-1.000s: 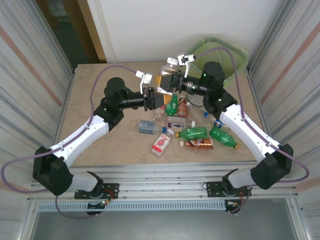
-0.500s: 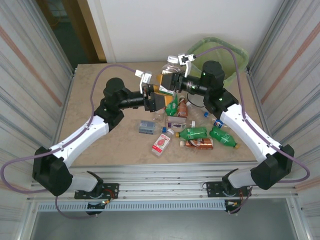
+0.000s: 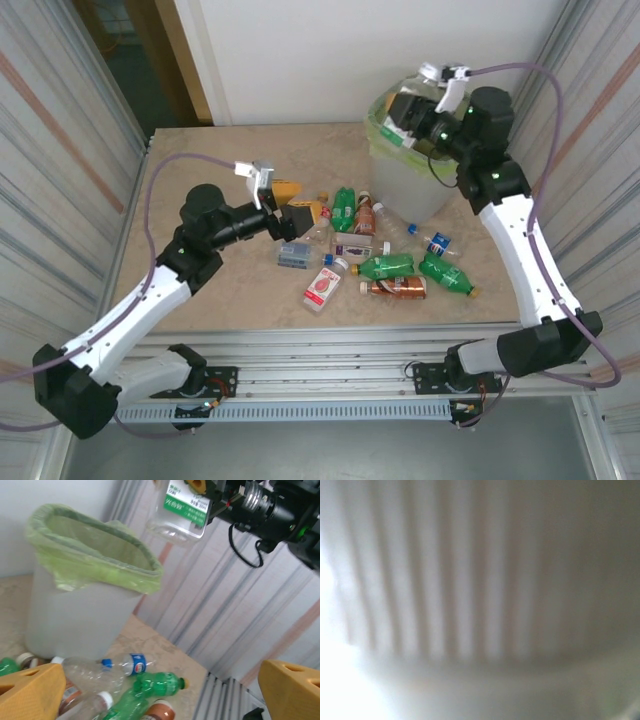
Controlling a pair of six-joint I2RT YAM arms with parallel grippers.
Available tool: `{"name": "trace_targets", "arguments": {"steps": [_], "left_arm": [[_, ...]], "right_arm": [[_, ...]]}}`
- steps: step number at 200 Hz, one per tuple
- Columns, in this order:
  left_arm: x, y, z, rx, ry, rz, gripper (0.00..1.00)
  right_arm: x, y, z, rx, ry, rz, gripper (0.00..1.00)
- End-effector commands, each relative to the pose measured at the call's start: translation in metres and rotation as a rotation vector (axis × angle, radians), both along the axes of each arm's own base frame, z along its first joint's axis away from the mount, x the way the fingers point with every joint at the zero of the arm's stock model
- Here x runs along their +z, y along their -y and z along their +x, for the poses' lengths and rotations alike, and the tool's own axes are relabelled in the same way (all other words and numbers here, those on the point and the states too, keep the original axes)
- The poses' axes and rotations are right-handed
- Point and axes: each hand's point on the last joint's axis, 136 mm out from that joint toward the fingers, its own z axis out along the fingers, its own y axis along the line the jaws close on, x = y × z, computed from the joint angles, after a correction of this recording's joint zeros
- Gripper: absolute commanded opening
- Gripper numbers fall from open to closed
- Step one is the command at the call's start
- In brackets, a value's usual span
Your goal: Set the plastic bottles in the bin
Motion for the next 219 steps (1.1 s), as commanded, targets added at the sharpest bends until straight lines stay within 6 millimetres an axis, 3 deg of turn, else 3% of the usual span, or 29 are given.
{"name": "trace_targets", "arguments": {"steps": [1,48,75,84,87,105,187,219], "left_arm": [[-0.012,-0.020,0.006,0.118,0.040,0.082,0.99],[-0.033,-0.035,0.000,0.170,0.018,0.137,0.99],[-0.046,-0.041,0.000,0.197,-0.010,0.158,0.99],[-0.050,-0.042,0.000,0.204,-0.021,0.165,0.99],[-0.051,-0.042,0.000,0.206,-0.024,0.168,0.99],[-0.058,-0.045,0.002,0.217,-0.039,0.177,0.99],[-0.072,-0.055,0.009,0.265,-0.081,0.180,0.99],[-0.075,-0.056,0.009,0.270,-0.096,0.178,0.99]], "right_arm": [[-0.004,0.029,0.023,-0.096,-0.032,-0.018,0.36],[-0.034,0.070,0.074,-0.238,-0.113,-0.116,0.37],[-0.060,0.078,0.099,-0.278,-0.178,-0.168,0.38],[-0.077,0.080,0.107,-0.285,-0.221,-0.181,0.38],[-0.069,0.081,0.110,-0.291,-0.205,-0.176,0.39],[-0.090,0.084,0.123,-0.305,-0.262,-0.185,0.38],[-0.163,0.096,0.151,-0.341,-0.454,-0.159,0.45],[-0.178,0.094,0.157,-0.328,-0.484,-0.160,0.56]]}}
